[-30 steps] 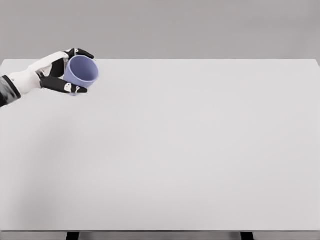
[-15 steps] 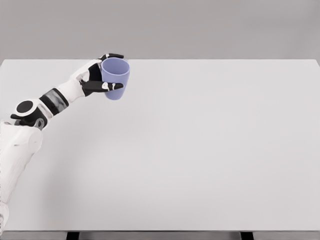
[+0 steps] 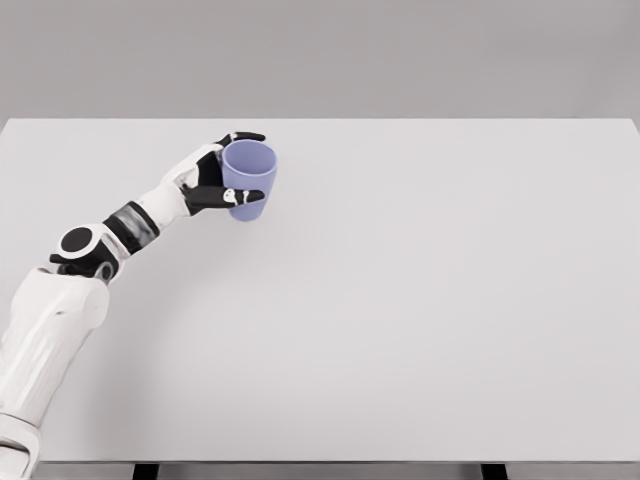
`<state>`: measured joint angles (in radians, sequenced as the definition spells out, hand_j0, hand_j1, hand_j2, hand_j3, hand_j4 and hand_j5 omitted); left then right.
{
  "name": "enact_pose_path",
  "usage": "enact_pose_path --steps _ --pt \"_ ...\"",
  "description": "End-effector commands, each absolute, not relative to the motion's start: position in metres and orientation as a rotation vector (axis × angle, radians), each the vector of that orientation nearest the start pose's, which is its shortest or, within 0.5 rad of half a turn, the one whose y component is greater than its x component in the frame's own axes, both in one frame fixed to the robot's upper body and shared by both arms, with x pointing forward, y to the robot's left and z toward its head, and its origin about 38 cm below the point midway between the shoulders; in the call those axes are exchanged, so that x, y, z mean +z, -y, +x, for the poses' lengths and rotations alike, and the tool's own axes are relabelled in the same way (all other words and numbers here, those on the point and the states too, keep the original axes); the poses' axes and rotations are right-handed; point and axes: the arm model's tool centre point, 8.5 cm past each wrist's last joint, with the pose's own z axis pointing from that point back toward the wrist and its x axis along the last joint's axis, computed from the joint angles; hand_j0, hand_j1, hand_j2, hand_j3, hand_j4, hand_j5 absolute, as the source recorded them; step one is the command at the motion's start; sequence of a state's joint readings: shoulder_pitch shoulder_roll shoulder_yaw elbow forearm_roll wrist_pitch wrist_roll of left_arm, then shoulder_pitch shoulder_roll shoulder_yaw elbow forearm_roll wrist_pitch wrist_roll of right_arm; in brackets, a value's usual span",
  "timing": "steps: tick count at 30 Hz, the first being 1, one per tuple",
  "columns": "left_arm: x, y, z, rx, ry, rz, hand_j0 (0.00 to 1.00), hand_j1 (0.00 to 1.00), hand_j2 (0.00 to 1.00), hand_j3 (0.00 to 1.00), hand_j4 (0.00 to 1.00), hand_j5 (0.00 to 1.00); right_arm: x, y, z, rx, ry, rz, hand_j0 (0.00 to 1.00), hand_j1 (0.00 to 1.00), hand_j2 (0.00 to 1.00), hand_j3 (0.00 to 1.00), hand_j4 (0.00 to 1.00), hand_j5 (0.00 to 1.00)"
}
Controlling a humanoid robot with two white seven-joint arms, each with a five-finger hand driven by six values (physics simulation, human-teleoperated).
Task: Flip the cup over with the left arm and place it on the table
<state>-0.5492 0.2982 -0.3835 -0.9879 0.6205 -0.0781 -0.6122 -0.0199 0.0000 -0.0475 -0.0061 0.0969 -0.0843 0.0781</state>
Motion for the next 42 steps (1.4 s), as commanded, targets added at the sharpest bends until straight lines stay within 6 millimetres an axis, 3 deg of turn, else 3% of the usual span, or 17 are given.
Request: enact_pose_path --steps 1,15,27,31,35,42 --pt "0.104 -0.235 0.488 -0.487 1.467 -0.65 0.59 0.59 0.59 0.59 0.59 0.59 -0.262 0.265 0.024 0.058 0.106 -0.008 1.0 1.0 1.0 1.0 1.0 1.0" --pt "0.096 -0.228 0.484 -0.504 1.45 -0.645 0.99 0.99 0.99 0.99 0.99 0.99 -0.262 0.265 0.024 0.06 0.106 -0.008 1.0 1.0 1.0 1.0 1.0 1.0" --pt "0.099 -0.235 0.486 -0.485 1.463 -0.639 1.0 1.0 1.0 1.0 1.0 1.0 -0.262 0.265 0.024 0.058 0.106 -0.008 1.0 1.0 1.0 1.0 1.0 1.0" --pt "0.102 -0.255 0.488 -0.453 1.476 -0.604 1.0 1.0 1.0 1.0 1.0 1.0 -0.262 0.265 0.024 0.058 0.106 -0.008 1.0 1.0 1.0 1.0 1.0 1.0" --pt "0.114 -0.292 0.49 -0.426 1.503 -0.538 1.0 1.0 1.0 1.0 1.0 1.0 -0.262 0.265 0.024 0.06 0.106 -0.008 1.0 1.0 1.0 1.0 1.0 1.0" --pt "0.121 -0.311 0.49 -0.438 1.504 -0.491 1.0 1.0 1.0 1.0 1.0 1.0 -0.262 0.265 0.024 0.058 0.106 -0.008 1.0 1.0 1.0 1.0 1.0 1.0"
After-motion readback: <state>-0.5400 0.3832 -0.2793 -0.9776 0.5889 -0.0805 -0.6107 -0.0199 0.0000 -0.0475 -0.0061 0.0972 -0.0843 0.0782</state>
